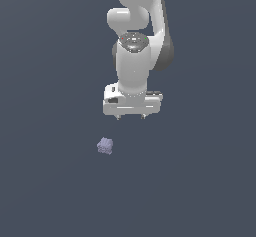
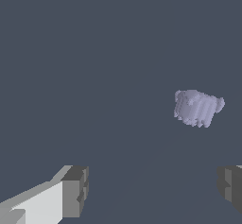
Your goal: Pick up the object and move it to a goal position.
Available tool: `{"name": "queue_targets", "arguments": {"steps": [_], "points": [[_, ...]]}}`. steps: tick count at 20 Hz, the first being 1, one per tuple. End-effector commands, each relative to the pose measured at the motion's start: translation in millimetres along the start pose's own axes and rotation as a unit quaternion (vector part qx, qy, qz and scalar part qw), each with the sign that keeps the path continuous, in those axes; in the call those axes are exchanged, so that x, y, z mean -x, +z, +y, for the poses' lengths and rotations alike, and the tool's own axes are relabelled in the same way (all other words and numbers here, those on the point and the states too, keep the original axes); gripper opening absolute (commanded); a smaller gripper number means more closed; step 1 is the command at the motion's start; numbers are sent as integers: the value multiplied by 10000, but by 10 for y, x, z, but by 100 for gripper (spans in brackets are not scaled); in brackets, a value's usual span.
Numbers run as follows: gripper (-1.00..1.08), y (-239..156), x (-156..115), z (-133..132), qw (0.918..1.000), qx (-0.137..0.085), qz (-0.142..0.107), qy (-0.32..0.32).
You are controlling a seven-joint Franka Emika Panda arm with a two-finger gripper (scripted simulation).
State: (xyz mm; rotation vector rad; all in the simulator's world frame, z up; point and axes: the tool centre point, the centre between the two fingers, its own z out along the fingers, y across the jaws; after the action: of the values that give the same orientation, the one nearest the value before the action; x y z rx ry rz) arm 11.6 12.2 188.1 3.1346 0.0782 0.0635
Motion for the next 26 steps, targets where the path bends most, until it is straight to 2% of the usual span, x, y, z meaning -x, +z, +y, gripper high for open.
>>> {"name": "queue_targets", "arguments": {"steps": [1,8,14,20,26], "points": [[100,14,-7,15,10000,5,-6,-88],[100,84,-46,90,9984,23,-31,-556],[100,180,-96,194,9929,39,-66,-1190],[100,294,-151,319,9811,43,-105,-1931],[100,410,-202,447,9640,33,-139,-2656]]}}
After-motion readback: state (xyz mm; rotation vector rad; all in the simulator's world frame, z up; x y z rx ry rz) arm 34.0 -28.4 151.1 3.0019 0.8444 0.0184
